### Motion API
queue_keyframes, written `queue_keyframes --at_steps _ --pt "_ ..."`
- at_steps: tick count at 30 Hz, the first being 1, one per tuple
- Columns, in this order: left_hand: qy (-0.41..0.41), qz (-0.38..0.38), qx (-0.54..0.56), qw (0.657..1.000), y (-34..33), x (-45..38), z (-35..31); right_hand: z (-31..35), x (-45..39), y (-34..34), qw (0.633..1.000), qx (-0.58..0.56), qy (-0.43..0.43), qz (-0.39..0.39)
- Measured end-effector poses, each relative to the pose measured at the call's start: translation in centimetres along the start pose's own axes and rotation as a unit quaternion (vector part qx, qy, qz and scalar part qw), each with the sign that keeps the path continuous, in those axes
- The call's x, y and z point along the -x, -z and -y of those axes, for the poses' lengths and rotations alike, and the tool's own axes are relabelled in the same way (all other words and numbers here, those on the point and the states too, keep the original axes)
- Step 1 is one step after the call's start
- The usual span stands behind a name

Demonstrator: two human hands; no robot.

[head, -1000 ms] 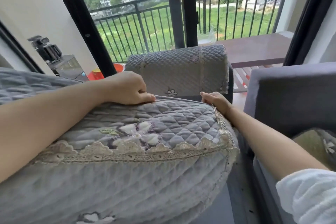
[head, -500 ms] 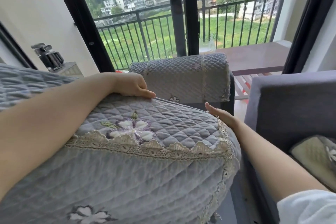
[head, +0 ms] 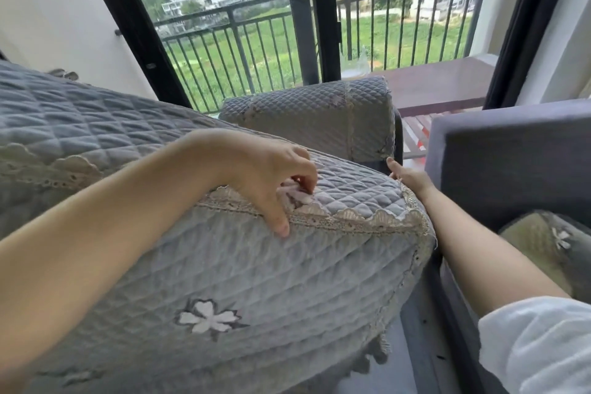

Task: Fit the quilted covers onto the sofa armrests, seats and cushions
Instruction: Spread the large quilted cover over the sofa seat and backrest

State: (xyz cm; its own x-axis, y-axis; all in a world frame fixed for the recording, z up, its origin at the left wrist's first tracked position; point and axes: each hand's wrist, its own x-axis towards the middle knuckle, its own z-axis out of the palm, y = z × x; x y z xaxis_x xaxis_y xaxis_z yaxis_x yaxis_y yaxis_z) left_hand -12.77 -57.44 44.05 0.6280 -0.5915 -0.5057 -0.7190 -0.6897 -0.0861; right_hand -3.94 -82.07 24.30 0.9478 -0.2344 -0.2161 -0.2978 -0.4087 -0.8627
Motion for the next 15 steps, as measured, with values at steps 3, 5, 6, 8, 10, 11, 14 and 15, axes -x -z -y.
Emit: queue_keyframes --at_steps 3,5,6,8,10,11,14,15 --pt "-0.011 -0.054 -0.078 0.995 -0.3 0.6 -0.8 -0.4 -0.3 0.3 1.000 -0.008 -0.005 0.000" --pt "0.006 -0.102 -0.119 0.988 -1.2 1.1 -0.3 -0.1 0.6 0.5 0.997 -0.059 -0.028 0.029" --pt "0.012 -0.128 -0.135 0.983 -1.6 1.6 -0.1 0.0 1.1 0.7 0.996 -0.071 -0.040 0.048" --pt "-0.012 -0.247 -0.165 0.955 -2.8 2.4 0.1 -0.2 1.6 1.0 0.988 -0.122 -0.035 0.089" --pt "-0.028 -0.361 -0.190 0.913 -4.2 2.5 1.1 -0.8 1.9 0.9 0.950 -0.252 -0.063 0.171" --pt "-0.028 -0.398 -0.203 0.894 -5.0 2.2 1.6 -1.6 2.0 0.7 0.925 -0.306 -0.064 0.218" --pt "0.019 -0.464 -0.220 0.858 -6.6 1.0 2.9 -3.0 2.4 -0.3 0.846 -0.421 0.049 0.324" --pt "0.035 -0.483 -0.217 0.848 -6.9 0.5 3.2 -3.4 2.1 -0.5 0.819 -0.468 0.058 0.328"
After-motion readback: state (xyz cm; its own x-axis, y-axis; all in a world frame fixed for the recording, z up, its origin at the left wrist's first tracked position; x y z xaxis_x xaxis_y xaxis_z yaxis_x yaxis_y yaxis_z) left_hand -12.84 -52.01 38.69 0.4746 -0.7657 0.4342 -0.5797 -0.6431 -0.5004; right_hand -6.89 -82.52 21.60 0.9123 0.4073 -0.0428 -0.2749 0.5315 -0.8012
